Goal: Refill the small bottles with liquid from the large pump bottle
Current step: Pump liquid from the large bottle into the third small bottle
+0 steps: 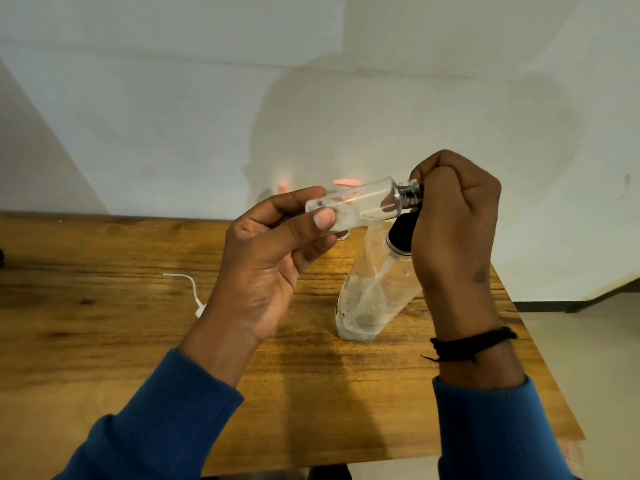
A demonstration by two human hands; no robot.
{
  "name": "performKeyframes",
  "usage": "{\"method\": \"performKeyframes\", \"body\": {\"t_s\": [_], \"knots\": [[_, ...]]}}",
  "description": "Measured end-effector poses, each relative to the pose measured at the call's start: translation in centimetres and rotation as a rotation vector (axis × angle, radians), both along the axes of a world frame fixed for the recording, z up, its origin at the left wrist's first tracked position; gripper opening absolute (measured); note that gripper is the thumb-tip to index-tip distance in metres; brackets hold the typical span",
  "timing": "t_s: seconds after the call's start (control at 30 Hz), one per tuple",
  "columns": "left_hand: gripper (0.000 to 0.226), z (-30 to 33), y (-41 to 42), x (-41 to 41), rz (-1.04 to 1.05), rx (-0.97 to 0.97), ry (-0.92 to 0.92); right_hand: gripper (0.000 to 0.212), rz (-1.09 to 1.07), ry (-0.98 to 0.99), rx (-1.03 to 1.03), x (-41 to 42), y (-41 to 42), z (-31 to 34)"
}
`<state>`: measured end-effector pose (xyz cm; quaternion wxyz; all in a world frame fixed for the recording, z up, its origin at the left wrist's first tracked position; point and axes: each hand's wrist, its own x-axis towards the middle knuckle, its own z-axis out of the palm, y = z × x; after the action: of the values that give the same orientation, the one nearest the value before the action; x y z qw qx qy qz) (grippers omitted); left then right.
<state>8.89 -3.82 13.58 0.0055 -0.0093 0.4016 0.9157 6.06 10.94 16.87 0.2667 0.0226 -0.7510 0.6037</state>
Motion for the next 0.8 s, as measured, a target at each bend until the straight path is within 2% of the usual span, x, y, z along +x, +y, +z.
{"method": "performKeyframes", "body": {"t_s": [0.23, 0.8], "knots": [[0.027, 0.1, -0.1, 0.0, -0.004, -0.015, 0.005, 0.030, -0.025, 0.002, -0.065, -0.5, 0.5, 0.1], [0.024, 0.1, -0.2, -0.1, 0.004, -0.003, -0.028, 0.023, -0.002, 0.036, -0.118, 0.1, -0.8, 0.0]]}}
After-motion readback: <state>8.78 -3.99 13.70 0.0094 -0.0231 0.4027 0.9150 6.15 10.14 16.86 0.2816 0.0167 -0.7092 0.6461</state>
